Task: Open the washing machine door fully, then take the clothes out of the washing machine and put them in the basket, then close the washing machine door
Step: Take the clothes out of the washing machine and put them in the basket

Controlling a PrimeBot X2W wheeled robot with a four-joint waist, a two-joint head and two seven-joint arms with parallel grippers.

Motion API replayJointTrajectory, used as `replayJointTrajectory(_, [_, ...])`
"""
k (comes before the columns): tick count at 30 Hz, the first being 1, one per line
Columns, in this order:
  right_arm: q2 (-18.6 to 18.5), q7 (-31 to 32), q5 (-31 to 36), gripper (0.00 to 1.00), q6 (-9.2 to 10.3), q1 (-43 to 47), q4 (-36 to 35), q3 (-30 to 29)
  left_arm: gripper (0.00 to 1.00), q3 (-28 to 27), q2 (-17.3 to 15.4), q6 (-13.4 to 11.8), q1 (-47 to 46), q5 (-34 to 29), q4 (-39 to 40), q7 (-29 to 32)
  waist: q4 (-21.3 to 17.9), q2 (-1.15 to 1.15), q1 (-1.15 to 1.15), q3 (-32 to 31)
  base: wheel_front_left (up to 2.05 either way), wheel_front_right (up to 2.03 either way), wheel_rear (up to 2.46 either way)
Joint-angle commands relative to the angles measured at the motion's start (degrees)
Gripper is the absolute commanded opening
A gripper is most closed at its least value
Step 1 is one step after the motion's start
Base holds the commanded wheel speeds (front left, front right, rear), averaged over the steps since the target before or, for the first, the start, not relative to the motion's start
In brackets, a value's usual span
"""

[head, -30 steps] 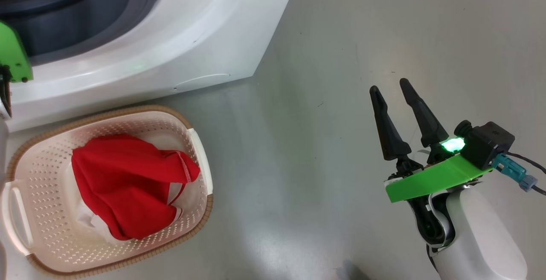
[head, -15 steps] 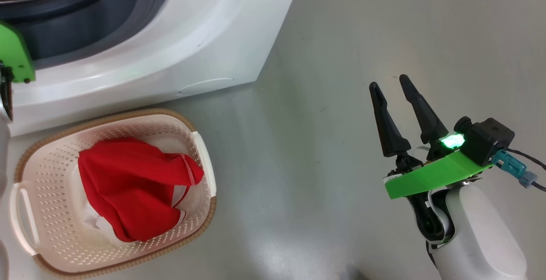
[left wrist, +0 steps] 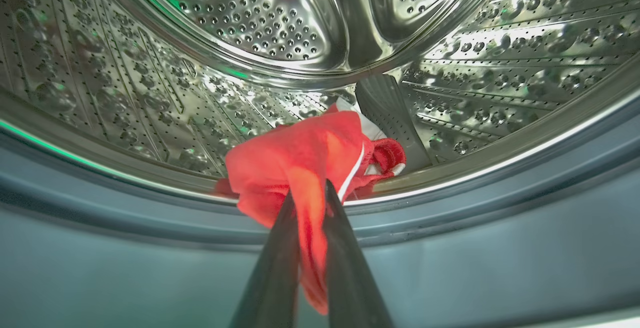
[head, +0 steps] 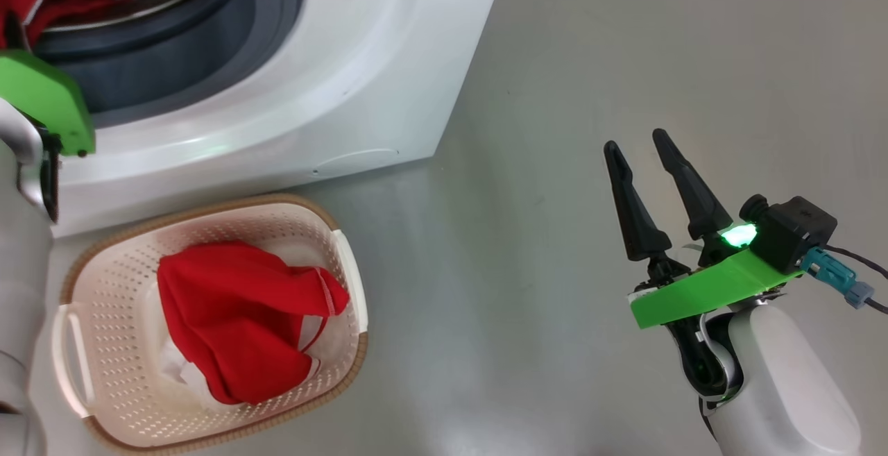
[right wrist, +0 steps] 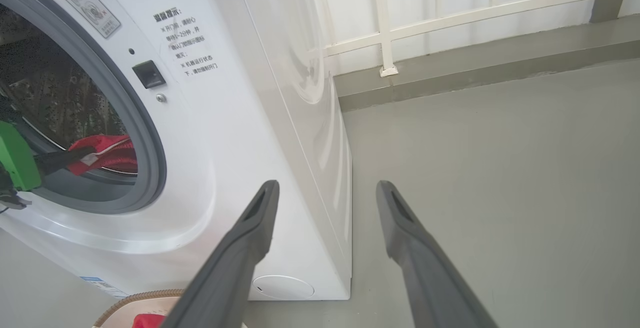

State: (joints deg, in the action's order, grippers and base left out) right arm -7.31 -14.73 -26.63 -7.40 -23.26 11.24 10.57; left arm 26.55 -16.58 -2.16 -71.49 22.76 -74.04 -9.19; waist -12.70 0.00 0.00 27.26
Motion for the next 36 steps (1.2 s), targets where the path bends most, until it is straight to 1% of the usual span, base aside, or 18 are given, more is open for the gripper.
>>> replayJointTrajectory(1, [-0.4,-0.3,0.1,1.0,-0.09,1.5,-1.0,1.1,0.0,-0.3,-2.3,0.4,0.1,0.0,0.9,-1.1,0.8,0.0,0.0,-1.2,0.0,0.0,0.0])
replayJointTrajectory(6, [-1.0,-0.3,0.0,1.0,-0.09,2.4,-0.6,1.2,0.0,-0.2,-1.0,1.3,1.7,0.6,1.9,-3.6,1.8,0.0,0.0,-3.3,0.0,0.0,0.0])
replayJointTrajectory(11, [-1.6,-0.3,-0.1,1.0,-0.09,3.1,-0.3,1.4,0.0,-0.5,-0.6,2.0,4.4,1.2,4.0,-5.2,2.9,0.0,0.0,-5.7,0.0,0.0,0.0])
replayJointTrajectory(18, [-2.7,-0.3,-0.5,1.0,-0.09,4.3,0.3,1.4,0.0,-1.1,0.5,2.3,8.9,2.0,9.8,-5.8,4.9,0.0,0.0,-8.9,0.0,0.0,0.0])
replayJointTrajectory(23, [-3.0,-0.3,-0.7,1.0,-0.09,4.8,0.4,1.5,0.0,-1.6,0.3,1.9,12.7,2.0,17.0,-5.8,6.0,0.0,0.0,-10.2,0.0,0.0,0.0])
replayJointTrajectory(27, [-3.0,-0.3,-0.9,1.0,-0.09,5.1,0.5,1.5,0.0,-1.9,-0.5,1.4,17.1,1.9,23.6,-5.8,6.3,0.0,0.0,-10.8,0.0,0.0,0.0])
replayJointTrajectory(32, [-3.0,-0.3,-1.2,1.0,-0.09,5.7,0.5,1.3,0.0,-2.7,-2.6,-0.2,24.3,2.4,33.5,-5.8,6.5,0.0,0.0,-11.5,0.0,0.0,0.0])
replayJointTrajectory(36, [-3.1,-0.3,-1.4,1.0,-0.09,6.5,0.7,1.0,0.0,-3.8,-4.6,-2.3,31.1,3.5,43.3,-5.3,6.8,0.0,0.0,-12.8,0.0,0.0,0.0])
